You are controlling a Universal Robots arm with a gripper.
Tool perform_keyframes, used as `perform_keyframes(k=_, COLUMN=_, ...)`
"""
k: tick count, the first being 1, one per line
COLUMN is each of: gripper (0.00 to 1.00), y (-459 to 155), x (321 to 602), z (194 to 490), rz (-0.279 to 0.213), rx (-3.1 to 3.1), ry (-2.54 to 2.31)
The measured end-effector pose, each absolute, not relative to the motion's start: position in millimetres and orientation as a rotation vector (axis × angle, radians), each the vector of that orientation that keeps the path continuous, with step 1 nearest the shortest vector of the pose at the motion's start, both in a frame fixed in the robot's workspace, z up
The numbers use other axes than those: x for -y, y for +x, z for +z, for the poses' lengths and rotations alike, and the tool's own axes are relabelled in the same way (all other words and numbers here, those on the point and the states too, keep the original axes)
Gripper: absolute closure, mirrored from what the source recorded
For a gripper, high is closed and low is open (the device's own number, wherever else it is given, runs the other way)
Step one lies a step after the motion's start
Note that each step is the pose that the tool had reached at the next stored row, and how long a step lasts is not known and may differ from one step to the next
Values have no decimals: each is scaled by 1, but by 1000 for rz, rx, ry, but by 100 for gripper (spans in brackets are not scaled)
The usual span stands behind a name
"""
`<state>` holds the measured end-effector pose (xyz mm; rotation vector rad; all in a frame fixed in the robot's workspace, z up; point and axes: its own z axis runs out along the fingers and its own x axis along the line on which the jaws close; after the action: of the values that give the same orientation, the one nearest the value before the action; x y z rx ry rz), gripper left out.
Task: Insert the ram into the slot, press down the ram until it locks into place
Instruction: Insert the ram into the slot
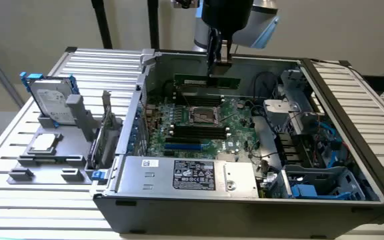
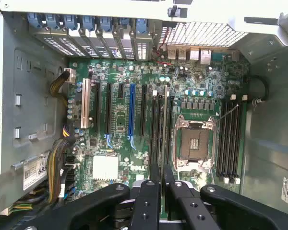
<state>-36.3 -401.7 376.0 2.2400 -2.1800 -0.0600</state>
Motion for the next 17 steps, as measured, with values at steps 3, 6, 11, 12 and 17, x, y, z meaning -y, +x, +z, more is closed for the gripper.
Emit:
perform_keyframes(k=3, gripper=86, y=-36, x=402, z=376, rz=-60, rx=2180, ry=2240)
perform_keyframes(k=6, gripper=86, y=-36, x=402, z=376, rz=-60, rx=2180, ry=2240)
perform_keyframes(k=11, gripper=86, y=-36, x=402, z=376, rz=-60, rx=2180, ry=2240)
perform_keyframes(k=12, gripper=86, y=-36, x=402, z=376, rz=-60, rx=2180, ry=2240)
perform_keyframes(k=17, gripper=86, y=-36, x=404, z=372, rz=-60, rx=2180, ry=2240)
